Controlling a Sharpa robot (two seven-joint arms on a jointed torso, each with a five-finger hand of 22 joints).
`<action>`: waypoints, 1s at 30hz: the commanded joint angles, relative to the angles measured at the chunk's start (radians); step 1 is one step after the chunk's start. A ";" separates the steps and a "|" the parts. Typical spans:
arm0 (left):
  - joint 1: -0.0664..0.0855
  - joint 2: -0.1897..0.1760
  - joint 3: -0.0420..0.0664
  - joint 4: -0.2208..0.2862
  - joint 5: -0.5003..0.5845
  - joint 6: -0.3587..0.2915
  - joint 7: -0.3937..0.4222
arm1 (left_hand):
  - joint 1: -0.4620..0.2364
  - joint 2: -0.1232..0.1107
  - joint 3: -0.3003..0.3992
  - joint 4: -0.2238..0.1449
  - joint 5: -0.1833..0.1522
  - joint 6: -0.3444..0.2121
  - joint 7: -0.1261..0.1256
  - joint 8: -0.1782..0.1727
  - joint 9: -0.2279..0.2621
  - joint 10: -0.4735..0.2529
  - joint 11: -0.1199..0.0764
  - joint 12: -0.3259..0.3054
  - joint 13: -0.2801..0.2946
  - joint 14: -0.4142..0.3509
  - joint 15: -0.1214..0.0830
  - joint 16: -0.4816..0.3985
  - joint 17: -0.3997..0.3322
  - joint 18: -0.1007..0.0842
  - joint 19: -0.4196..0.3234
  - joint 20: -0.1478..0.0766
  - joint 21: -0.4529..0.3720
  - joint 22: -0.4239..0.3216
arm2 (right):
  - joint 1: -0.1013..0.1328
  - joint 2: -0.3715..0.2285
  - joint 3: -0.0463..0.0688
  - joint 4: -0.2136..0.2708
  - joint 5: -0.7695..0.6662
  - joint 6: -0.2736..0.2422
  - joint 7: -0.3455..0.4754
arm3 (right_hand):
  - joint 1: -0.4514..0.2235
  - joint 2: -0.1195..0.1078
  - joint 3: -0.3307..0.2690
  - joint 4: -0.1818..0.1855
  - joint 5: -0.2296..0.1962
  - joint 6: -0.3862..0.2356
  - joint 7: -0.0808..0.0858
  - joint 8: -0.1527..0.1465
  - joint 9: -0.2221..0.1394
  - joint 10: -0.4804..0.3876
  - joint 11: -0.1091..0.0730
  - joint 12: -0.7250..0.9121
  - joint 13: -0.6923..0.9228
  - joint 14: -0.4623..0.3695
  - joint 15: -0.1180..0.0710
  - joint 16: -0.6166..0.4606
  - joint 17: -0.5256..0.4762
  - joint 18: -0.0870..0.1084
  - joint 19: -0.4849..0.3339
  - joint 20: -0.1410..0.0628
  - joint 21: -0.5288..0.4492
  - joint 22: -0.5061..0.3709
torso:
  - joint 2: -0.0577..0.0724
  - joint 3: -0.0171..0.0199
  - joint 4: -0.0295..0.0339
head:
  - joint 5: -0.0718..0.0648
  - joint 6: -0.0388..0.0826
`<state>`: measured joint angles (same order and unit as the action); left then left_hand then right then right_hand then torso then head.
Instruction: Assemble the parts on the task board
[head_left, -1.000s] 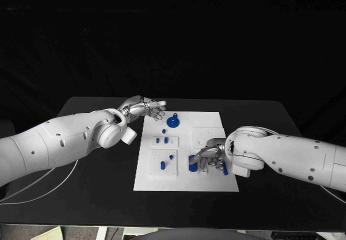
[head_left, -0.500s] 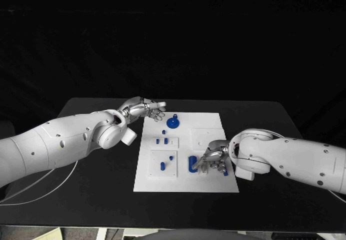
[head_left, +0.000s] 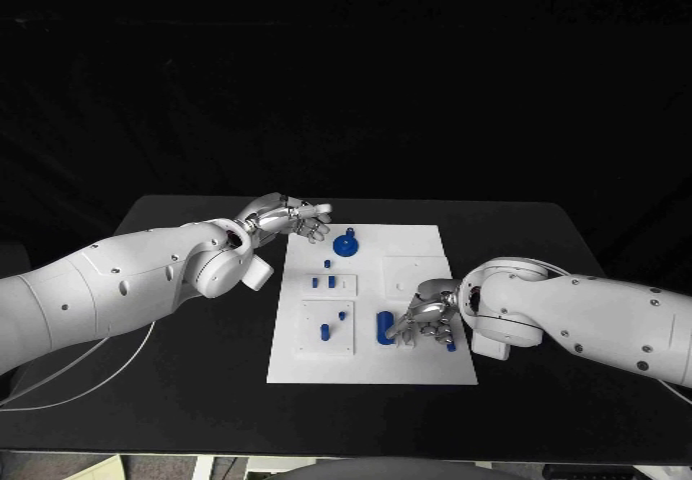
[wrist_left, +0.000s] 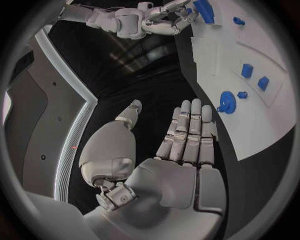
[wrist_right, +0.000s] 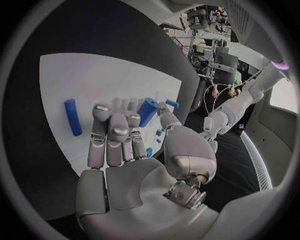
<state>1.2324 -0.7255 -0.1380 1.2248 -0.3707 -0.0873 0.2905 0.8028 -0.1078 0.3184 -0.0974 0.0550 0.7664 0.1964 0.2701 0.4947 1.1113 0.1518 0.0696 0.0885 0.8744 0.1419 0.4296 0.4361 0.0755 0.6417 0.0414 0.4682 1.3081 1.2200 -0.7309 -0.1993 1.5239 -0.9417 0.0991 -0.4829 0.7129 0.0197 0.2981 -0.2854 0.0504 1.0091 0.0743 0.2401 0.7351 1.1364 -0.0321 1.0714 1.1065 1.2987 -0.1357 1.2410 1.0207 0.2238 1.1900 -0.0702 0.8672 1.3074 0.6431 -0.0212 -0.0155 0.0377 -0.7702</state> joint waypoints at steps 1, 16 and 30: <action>0.000 0.001 0.000 0.002 0.002 0.021 0.013 | 0.003 0.002 -0.005 0.000 -0.003 -0.007 -0.001 0.004 -0.001 -0.006 0.002 0.001 -0.002 -0.002 0.001 -0.005 0.001 0.010 0.002 0.001 -0.004 0.003 | -0.001 0.004 0.000 -0.004 -0.011 0.003 -0.003 | -0.014 0.058 0.010 0.018 -0.001 0.012 0.003 -0.004 -0.001 0.004 -0.003 -0.006 0.000 0.002 -0.007 -0.007 0.002 0.038 0.007 0.006 -0.005 0.004 | 0.001 -0.0016 -0.0003 | -0.001 -0.002; 0.001 -0.004 0.001 0.005 0.017 0.046 0.018 | -0.007 0.007 -0.009 0.018 -0.003 -0.012 0.000 0.002 -0.004 -0.011 0.004 -0.001 -0.004 -0.006 0.002 -0.013 0.004 0.010 0.000 0.002 -0.013 0.003 | -0.001 0.009 0.000 -0.008 -0.053 0.010 -0.016 | 0.002 0.032 0.225 0.057 -0.001 0.022 0.006 -0.016 0.001 0.009 0.001 -0.006 0.005 0.008 -0.003 -0.007 0.006 0.038 0.015 0.014 0.002 0.013 | 0.001 -0.0015 0.0002 | -0.003 -0.008; 0.001 -0.005 0.001 0.005 0.016 0.047 0.016 | -0.005 0.011 -0.008 0.019 -0.003 -0.012 0.000 0.002 -0.004 -0.011 0.004 0.000 -0.004 -0.006 0.002 -0.014 0.005 0.010 0.000 0.002 -0.014 0.004 | -0.001 0.011 0.000 -0.018 -0.051 0.030 -0.025 | -0.020 0.013 0.377 0.101 -0.002 0.025 0.008 -0.020 0.008 0.012 0.002 -0.006 0.007 0.011 -0.002 -0.008 0.008 0.038 0.020 0.017 0.008 0.016 | 0.001 -0.0014 0.0005 | -0.005 -0.011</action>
<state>1.2326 -0.7304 -0.1378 1.2280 -0.3601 -0.0588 0.2926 0.7974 -0.1025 0.3104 -0.0838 0.0550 0.7593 0.1965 0.2701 0.4915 1.1076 0.1555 0.0696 0.0858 0.8744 0.1419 0.4219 0.4405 0.0689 0.6417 0.0414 0.4606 1.3079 1.2197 -0.7218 -0.1996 1.5044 -0.9859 0.1117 -0.4973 0.6905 0.0430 0.6713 -0.1848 0.0502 1.0149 0.0705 0.2261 0.7419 1.1422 -0.0340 1.0675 1.1126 1.3060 -0.1357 1.2374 1.0277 0.2249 1.2058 -0.0538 0.8713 1.3074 0.6446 -0.0226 -0.0150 0.0332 -0.7808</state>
